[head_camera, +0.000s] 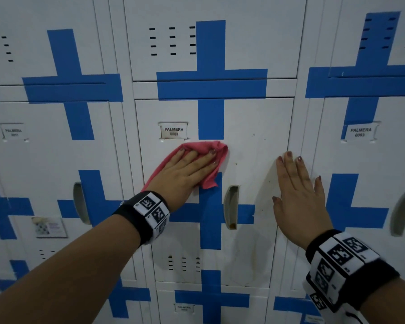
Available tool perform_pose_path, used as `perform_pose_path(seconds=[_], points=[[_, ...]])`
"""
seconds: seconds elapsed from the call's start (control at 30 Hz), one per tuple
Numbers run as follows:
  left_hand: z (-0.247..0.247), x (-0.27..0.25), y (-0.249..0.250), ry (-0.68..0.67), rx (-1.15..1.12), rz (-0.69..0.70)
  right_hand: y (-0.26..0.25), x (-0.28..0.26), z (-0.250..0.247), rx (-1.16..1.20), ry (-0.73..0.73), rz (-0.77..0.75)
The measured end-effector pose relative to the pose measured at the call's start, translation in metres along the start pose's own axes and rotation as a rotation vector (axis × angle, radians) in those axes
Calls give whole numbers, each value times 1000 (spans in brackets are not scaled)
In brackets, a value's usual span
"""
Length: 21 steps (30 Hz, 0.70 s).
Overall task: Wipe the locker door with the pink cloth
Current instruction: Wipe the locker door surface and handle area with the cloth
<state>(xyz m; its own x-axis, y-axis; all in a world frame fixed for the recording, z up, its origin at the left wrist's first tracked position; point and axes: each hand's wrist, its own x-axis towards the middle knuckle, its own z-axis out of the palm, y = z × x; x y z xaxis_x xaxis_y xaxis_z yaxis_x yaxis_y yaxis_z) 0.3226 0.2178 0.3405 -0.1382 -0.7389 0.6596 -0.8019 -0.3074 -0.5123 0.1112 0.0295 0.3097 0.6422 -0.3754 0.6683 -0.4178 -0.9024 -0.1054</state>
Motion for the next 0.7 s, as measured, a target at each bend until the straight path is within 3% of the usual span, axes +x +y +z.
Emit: perform_pose_path(seconds=[0.2, 0.37, 0.53, 0.7], points=[[3, -37, -6, -75, 12, -39, 1, 1, 1, -12, -2, 1], [4, -54, -21, 19, -86, -366, 1, 0, 1, -2, -3, 2], [-14, -26, -18, 78, -186, -656, 0, 1, 2, 8, 9, -3], [-26, 13, -17, 189, -206, -800, 1, 1, 3, 8, 13, -6]])
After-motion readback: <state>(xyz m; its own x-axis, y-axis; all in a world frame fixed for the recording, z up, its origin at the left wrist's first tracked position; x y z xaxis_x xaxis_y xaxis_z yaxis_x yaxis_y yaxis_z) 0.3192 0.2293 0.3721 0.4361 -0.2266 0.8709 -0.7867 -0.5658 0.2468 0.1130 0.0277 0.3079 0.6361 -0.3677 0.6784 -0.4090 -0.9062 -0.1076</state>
